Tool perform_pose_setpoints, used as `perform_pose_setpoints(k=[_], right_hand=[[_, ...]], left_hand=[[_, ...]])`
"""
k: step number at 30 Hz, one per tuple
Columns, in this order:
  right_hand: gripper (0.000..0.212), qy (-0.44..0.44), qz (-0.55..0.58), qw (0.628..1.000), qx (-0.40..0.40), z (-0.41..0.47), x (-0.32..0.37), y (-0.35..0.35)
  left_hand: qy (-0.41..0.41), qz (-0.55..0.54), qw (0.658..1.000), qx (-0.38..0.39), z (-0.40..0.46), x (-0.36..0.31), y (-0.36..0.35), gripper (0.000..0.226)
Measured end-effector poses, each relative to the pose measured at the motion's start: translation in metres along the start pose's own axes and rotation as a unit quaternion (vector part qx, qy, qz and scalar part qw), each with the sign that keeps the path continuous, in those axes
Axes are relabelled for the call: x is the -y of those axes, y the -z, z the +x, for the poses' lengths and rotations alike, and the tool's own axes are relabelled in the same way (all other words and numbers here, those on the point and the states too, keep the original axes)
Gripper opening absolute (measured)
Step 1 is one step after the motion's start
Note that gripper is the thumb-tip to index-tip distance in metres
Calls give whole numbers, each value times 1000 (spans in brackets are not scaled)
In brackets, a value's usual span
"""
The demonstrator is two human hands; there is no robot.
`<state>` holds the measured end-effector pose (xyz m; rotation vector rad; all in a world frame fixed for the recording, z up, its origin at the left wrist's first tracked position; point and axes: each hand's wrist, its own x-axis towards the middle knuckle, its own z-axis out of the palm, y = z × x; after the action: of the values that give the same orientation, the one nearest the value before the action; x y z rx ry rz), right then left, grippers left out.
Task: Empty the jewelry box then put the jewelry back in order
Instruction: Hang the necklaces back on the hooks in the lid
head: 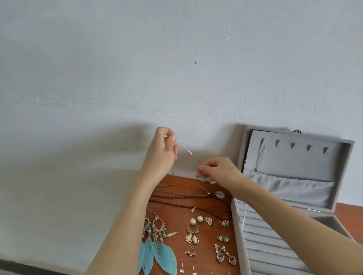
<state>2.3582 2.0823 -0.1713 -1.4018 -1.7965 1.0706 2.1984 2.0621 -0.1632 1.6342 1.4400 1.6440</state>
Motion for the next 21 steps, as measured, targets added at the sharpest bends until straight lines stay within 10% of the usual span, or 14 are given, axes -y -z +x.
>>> perform_pose_setpoints(k=[11,21], right_hand=[[20,94,-48,992,62,-56,53,59],[21,92,46,994,44,-84,46,123]], left_hand=[[120,123,937,303,-17,-38,-1,24],[34,-50,943,329,-43,-93,-34,37]])
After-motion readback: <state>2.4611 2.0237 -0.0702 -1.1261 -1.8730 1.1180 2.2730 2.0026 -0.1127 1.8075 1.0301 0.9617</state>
